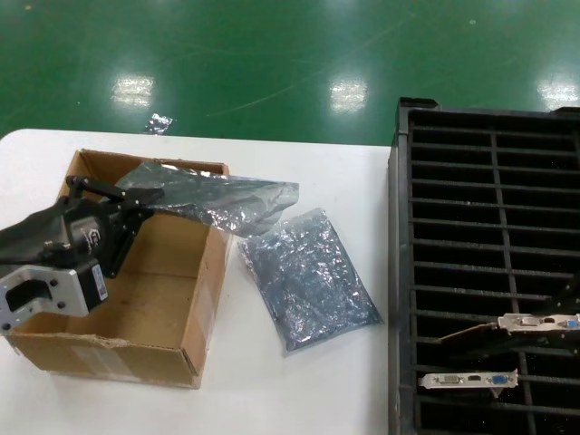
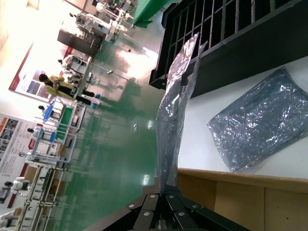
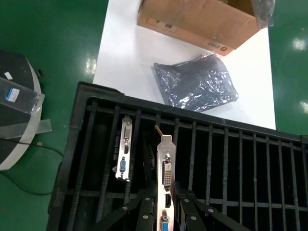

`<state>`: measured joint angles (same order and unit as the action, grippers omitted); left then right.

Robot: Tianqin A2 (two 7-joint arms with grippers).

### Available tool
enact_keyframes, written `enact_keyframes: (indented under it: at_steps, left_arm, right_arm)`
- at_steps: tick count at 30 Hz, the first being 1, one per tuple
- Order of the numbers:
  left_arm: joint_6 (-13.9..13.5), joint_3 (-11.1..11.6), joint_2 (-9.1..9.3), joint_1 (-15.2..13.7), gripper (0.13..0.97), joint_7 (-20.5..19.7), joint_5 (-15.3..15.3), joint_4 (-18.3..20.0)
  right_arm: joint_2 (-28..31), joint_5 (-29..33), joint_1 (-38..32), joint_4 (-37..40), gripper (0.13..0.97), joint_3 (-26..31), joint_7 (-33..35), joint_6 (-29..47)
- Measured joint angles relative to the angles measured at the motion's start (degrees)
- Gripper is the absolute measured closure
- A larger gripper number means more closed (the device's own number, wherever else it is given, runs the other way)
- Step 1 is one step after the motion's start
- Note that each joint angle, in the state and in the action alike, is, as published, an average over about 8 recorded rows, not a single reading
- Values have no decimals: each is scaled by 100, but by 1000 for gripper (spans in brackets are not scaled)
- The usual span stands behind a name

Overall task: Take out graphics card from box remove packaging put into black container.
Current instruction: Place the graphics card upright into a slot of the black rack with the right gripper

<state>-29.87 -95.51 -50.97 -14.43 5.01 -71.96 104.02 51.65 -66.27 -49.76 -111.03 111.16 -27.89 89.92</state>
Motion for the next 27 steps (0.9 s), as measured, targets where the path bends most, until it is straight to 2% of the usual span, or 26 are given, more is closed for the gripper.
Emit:
enact_keyframes:
  at_steps: [14,27]
  left_arm:
    - [0,0,0,0,958,0,0,0]
    - [0,0,0,0,958,0,0,0]
  right_arm:
    - [-160,365,-169,137,907,346,162,0]
    - [147,53,-253,-132,907,394,94,1]
